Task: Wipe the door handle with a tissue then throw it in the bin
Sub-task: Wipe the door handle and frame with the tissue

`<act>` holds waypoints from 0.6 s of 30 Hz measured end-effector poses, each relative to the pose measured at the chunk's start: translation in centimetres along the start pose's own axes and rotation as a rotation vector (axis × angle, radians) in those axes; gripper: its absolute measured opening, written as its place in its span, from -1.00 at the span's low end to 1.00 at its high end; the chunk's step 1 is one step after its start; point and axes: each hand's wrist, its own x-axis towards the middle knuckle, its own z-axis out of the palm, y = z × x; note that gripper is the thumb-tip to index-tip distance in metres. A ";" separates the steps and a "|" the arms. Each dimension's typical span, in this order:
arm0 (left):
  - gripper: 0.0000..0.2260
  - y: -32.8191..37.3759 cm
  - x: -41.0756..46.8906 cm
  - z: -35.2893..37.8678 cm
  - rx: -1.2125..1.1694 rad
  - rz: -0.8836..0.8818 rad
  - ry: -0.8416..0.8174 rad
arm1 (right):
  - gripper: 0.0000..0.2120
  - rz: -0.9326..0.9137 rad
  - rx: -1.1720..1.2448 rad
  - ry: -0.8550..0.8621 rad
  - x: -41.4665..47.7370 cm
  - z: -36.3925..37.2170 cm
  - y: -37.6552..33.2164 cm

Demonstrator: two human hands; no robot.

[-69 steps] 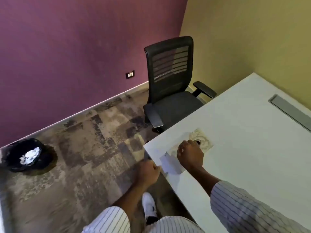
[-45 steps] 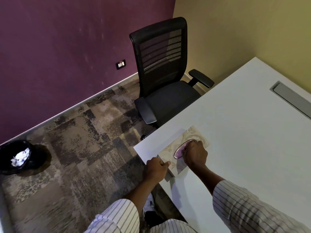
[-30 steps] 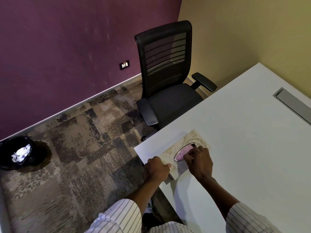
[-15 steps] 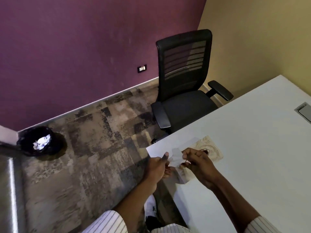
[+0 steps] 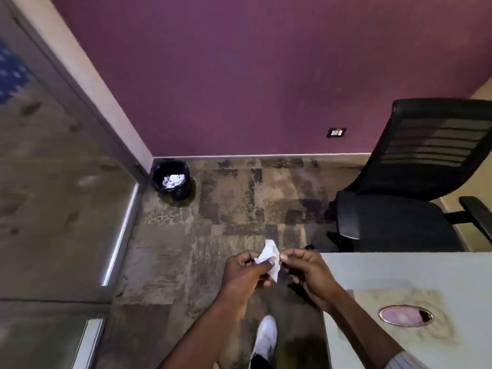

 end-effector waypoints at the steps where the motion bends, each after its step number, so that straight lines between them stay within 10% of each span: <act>1: -0.87 0.2 0.0 -1.5 0.008 0.035 0.063 | -0.36 0.012 0.004 -0.029 0.6 1.6 -0.1; 8: -0.85 1.0 -1.1 -13.0 0.104 0.227 0.409 | -0.21 0.091 -0.018 -0.244 3.7 14.7 -0.7; 18: -0.83 2.4 -4.3 -29.9 -0.158 0.282 0.641 | -0.68 -0.009 -0.273 -0.438 6.0 33.0 0.2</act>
